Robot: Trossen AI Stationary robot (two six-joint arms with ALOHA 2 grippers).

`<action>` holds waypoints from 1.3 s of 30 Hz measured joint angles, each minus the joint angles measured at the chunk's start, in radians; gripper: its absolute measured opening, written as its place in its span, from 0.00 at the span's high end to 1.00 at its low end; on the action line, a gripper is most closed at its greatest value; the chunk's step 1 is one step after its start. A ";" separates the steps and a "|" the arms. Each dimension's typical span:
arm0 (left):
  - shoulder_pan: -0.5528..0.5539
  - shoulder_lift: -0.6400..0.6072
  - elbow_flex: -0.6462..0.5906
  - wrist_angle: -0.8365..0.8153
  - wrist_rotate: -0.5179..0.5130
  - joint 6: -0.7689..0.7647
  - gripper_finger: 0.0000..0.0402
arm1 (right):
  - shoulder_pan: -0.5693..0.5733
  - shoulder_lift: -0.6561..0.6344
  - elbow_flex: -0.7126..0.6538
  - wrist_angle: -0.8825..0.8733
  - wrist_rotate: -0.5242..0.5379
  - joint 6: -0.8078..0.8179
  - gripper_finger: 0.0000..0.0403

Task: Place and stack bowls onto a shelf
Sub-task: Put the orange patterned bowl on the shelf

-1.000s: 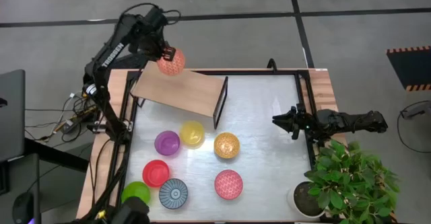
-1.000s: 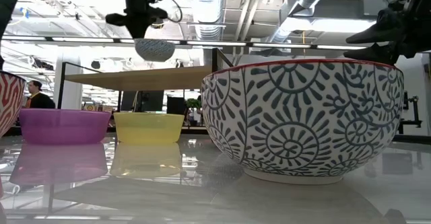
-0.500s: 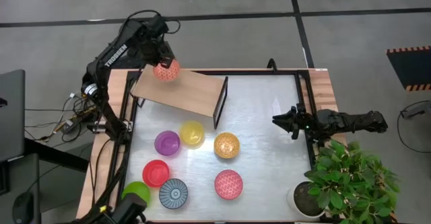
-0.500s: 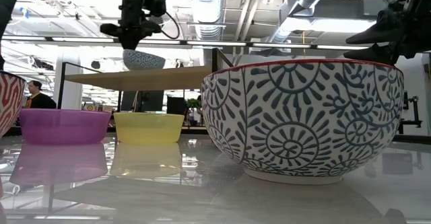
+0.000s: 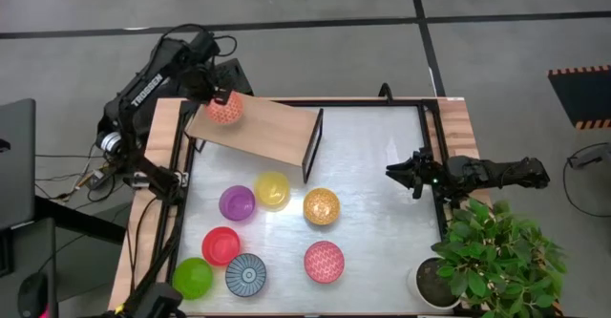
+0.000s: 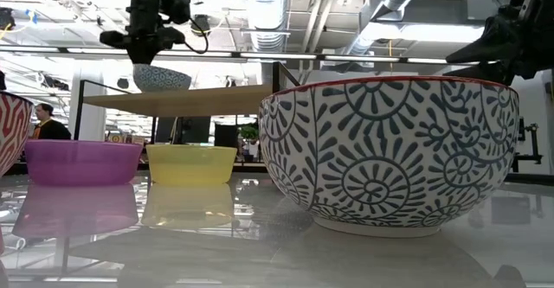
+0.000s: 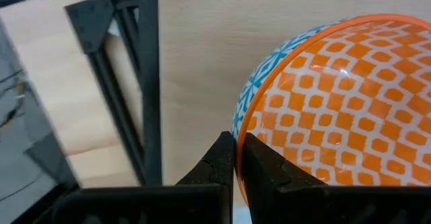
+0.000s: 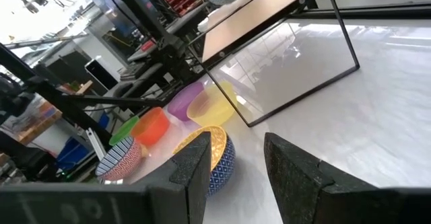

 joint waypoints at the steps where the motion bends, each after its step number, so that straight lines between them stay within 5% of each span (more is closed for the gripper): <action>1: 0.005 -0.009 -0.023 0.021 0.008 -0.005 1.00 | 0.000 0.000 0.000 -0.002 0.000 0.000 0.59; 9: 0.043 -0.058 -0.137 0.098 0.030 -0.008 1.00 | 0.000 0.000 0.000 -0.006 0.000 0.000 0.59; 31: 0.061 -0.072 -0.138 0.148 0.013 -0.060 1.00 | 0.000 0.000 0.000 -0.010 0.000 0.001 0.59; 39: 0.053 -0.071 -0.138 0.145 -0.006 -0.038 0.78 | 0.000 0.000 0.000 -0.009 0.020 0.013 0.59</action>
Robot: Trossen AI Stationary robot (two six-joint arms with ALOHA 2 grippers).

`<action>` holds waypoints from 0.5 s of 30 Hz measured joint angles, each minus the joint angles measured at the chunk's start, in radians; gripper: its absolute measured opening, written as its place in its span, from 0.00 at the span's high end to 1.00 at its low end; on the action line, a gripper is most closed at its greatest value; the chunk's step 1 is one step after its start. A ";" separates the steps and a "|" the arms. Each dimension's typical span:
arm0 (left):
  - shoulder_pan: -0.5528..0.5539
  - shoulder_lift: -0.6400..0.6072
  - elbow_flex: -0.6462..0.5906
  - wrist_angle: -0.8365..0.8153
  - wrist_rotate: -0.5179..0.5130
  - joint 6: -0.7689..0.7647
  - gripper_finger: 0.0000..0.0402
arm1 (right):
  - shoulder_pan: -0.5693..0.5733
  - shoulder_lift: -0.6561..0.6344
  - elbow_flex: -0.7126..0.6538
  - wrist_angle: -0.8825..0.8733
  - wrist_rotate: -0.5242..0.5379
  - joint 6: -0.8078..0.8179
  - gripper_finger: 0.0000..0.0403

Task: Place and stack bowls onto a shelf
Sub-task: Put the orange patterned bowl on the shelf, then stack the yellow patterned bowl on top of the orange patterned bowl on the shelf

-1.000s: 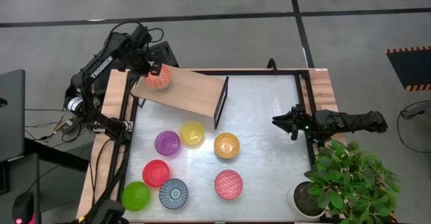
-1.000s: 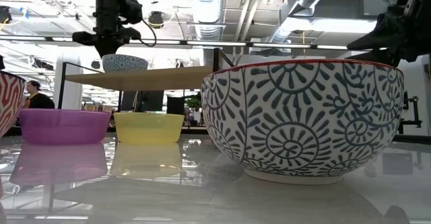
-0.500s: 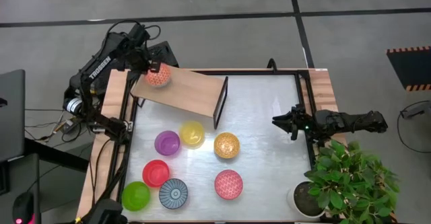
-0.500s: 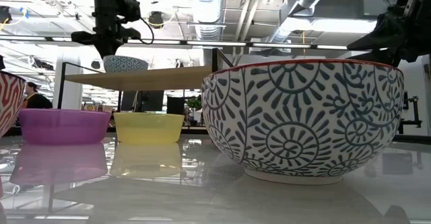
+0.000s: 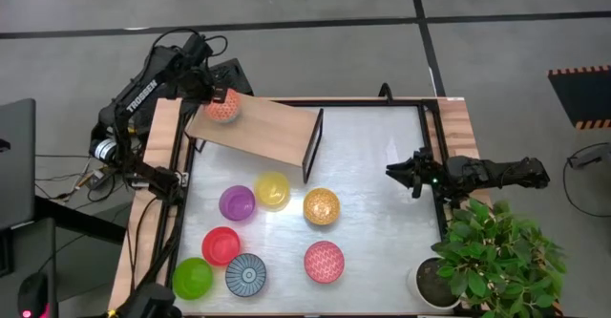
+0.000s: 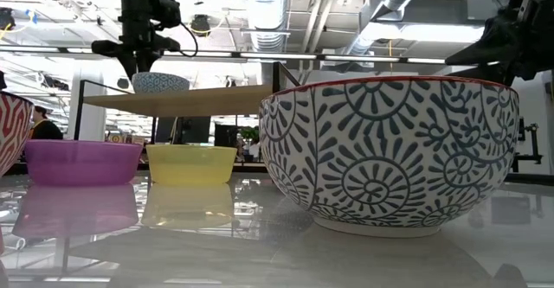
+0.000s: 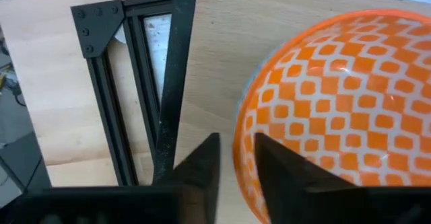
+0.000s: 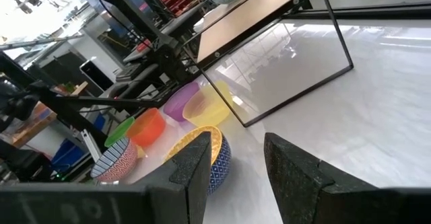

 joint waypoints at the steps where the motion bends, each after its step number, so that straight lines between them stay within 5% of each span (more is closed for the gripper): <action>1: -0.004 0.000 0.000 0.000 -0.008 0.003 0.74 | 0.000 0.000 0.000 0.000 0.000 0.003 0.59; 8: -0.022 0.000 0.000 -0.001 -0.049 0.001 0.47 | 0.000 0.000 0.000 0.000 0.001 0.005 0.59; 15: -0.022 0.000 0.000 -0.003 -0.047 -0.009 0.39 | 0.000 0.000 0.000 0.000 0.001 0.005 0.59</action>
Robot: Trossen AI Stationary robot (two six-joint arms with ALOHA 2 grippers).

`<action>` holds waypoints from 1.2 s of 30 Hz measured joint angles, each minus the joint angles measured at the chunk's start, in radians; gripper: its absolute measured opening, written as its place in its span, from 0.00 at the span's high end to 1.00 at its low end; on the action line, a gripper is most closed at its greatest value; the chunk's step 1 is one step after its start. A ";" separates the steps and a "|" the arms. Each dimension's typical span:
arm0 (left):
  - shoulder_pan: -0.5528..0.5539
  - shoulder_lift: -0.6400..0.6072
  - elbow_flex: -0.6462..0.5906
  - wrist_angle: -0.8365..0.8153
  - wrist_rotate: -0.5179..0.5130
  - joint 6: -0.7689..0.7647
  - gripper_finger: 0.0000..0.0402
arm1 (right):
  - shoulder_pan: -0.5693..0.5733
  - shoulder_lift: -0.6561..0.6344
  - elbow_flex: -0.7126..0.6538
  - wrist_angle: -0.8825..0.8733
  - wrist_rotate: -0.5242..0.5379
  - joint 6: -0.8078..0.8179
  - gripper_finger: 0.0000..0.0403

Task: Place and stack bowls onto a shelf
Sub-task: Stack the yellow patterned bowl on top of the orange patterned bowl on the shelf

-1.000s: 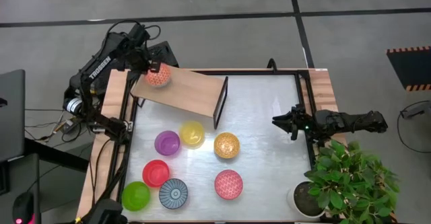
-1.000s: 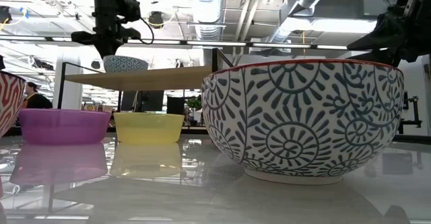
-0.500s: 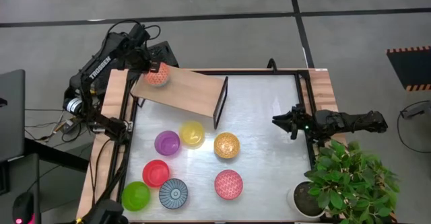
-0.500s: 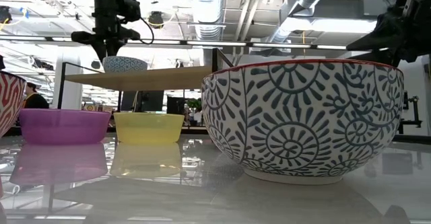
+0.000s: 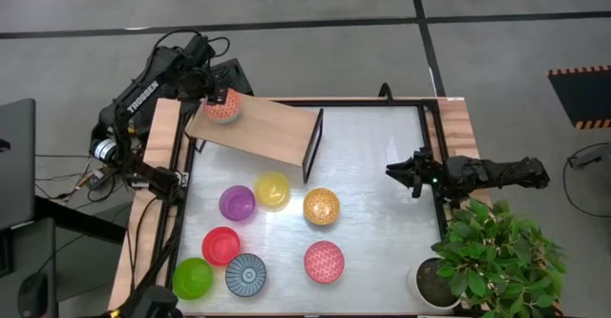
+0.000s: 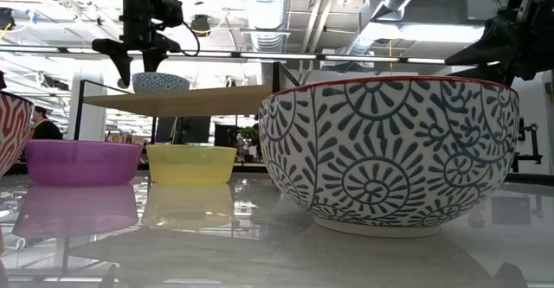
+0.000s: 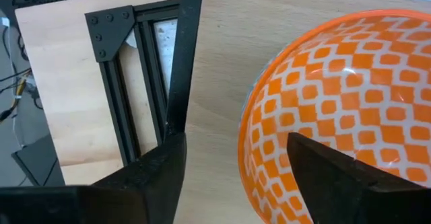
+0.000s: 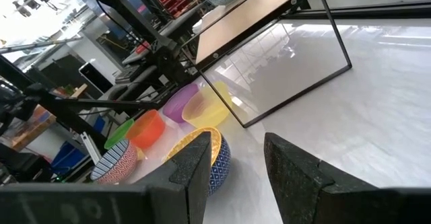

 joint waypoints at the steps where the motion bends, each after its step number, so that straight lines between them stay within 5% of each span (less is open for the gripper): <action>1: 0.000 -0.001 0.000 -0.001 0.008 -0.002 0.39 | 0.000 0.000 0.000 0.000 0.000 0.000 0.59; 18: -0.117 -0.238 0.001 0.039 0.228 0.004 0.39 | 0.000 0.000 0.000 -0.004 0.001 -0.006 0.59; 27: -0.419 -0.326 0.002 0.257 0.219 -0.103 0.39 | 0.000 0.000 0.000 -0.004 0.001 -0.010 0.59; 36: -0.777 -0.186 0.002 0.485 0.200 -0.204 0.39 | 0.000 0.000 0.000 -0.004 0.000 -0.009 0.59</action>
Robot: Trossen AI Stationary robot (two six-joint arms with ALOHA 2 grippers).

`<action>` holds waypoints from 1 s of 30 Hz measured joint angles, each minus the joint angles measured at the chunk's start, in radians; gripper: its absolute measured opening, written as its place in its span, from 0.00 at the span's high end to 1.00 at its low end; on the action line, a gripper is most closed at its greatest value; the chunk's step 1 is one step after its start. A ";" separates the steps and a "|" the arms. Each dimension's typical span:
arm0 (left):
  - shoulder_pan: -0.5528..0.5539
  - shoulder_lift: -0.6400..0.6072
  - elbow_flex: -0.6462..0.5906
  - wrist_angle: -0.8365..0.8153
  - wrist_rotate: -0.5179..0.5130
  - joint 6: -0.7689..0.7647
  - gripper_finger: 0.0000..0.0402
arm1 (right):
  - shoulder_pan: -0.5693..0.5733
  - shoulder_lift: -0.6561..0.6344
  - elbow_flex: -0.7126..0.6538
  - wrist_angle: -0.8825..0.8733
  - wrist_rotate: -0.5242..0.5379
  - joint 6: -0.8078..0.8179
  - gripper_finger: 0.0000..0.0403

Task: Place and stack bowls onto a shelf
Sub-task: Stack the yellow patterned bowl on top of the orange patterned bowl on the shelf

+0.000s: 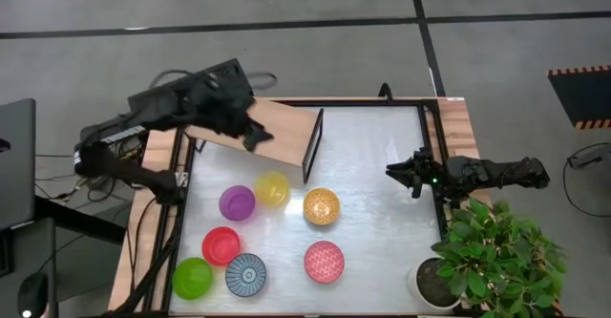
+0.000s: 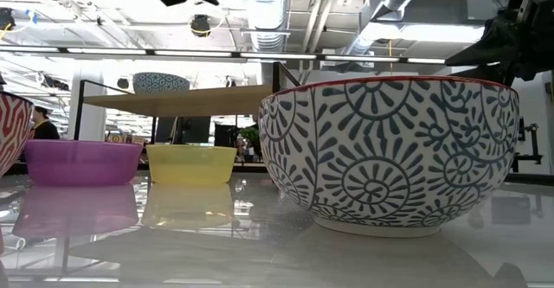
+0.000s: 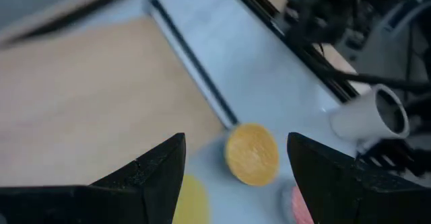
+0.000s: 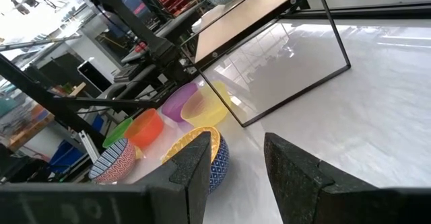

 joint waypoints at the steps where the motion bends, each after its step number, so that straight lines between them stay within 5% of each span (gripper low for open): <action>1: -0.033 0.022 0.000 0.006 -0.007 -0.024 0.39 | 0.000 0.000 0.000 0.000 0.000 0.000 0.59; 13: -0.339 0.289 0.000 0.005 -0.124 -0.346 0.39 | 0.000 0.000 0.000 0.000 -0.001 0.001 0.59; 30: -0.408 0.543 -0.001 0.086 -0.228 -0.665 0.39 | 0.000 0.000 0.000 0.000 -0.007 0.006 0.59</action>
